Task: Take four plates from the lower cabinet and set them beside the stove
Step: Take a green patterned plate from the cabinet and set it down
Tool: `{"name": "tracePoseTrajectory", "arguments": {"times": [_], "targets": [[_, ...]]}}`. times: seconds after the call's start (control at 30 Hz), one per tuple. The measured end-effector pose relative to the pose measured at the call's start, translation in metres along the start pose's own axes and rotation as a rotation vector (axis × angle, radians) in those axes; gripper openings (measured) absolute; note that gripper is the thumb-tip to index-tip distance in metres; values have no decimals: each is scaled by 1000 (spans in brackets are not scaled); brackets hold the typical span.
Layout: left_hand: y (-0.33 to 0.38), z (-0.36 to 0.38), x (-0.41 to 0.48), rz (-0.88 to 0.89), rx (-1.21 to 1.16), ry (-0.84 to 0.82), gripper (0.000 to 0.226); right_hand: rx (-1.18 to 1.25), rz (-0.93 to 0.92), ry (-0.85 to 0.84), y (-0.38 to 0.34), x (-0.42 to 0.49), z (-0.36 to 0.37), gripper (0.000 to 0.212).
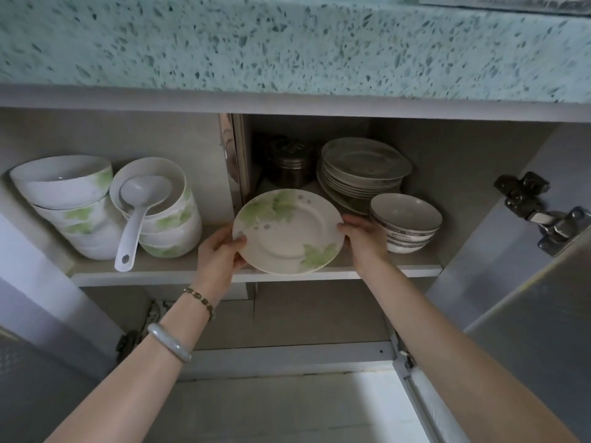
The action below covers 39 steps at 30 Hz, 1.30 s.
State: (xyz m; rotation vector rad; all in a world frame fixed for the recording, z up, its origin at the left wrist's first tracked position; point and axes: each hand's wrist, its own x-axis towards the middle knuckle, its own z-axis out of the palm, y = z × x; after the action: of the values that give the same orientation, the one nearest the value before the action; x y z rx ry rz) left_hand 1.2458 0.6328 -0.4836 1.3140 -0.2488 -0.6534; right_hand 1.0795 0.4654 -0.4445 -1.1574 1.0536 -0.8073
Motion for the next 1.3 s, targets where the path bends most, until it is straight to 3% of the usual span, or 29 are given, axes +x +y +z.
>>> {"name": "tracePoseTrajectory", "arguments": {"times": [0.33, 0.73, 1.0, 1.3], "targets": [[62, 0, -69, -144, 90, 10, 46, 32, 166, 76, -44, -60, -5, 38], [173, 0, -201, -456, 348, 29, 43, -206, 428, 143, -139, -193, -57, 35], [259, 18, -297, -452, 309, 85, 40, -272, 456, 41, -208, -267, -88, 33], [366, 47, -382, -344, 254, 109, 38, -158, 385, -36, -325, -334, -122, 30]]}}
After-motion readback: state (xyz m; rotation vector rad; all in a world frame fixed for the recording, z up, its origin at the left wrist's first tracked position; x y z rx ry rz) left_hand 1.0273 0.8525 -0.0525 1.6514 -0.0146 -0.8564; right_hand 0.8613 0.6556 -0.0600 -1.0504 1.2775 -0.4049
